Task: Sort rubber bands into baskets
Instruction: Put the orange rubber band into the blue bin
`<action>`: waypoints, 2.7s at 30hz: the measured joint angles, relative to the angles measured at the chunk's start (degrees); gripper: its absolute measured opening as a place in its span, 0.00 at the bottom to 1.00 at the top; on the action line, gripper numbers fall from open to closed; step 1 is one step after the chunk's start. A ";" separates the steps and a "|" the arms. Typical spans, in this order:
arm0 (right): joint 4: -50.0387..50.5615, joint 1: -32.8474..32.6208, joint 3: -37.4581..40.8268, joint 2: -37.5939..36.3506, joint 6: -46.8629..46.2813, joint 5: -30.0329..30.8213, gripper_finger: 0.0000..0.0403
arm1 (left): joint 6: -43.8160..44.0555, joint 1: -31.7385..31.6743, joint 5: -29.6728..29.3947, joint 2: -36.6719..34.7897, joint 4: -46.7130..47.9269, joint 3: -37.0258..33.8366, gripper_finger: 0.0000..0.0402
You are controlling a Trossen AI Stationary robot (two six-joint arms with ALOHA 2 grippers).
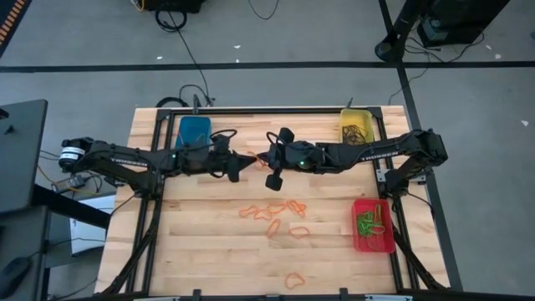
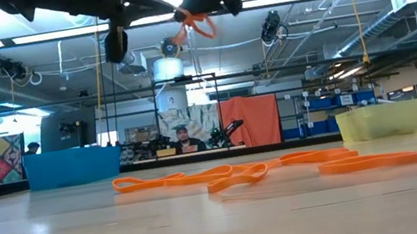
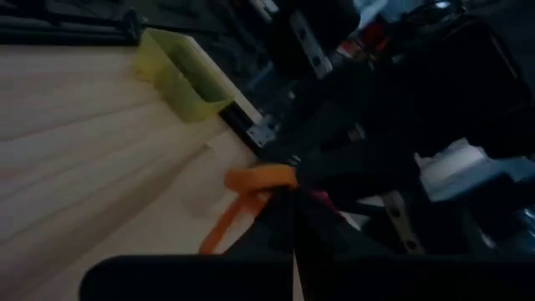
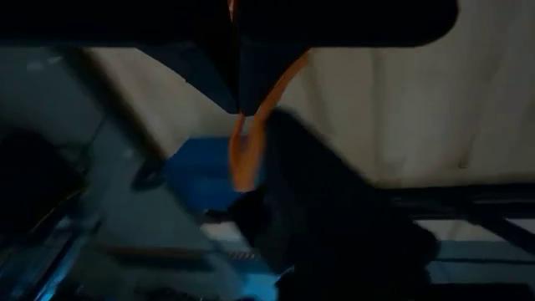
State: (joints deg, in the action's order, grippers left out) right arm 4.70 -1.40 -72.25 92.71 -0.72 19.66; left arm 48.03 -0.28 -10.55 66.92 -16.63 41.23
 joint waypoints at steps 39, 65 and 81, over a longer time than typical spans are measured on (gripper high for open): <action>7.10 3.94 0.02 19.77 -30.12 -22.71 0.23 | 5.73 -1.84 -15.39 -19.02 50.82 0.00 0.00; 12.82 7.17 -8.38 24.98 -20.31 -27.08 0.22 | 4.23 -2.97 -5.51 -24.45 53.90 0.00 0.00; 41.94 19.97 -28.47 14.24 -5.38 -25.63 0.13 | 5.28 -3.04 -12.03 -29.71 55.82 0.00 0.00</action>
State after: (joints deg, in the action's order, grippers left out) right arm 46.63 18.57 -100.71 106.94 -6.10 -5.97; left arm 53.32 -3.31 -22.58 37.21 39.18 41.23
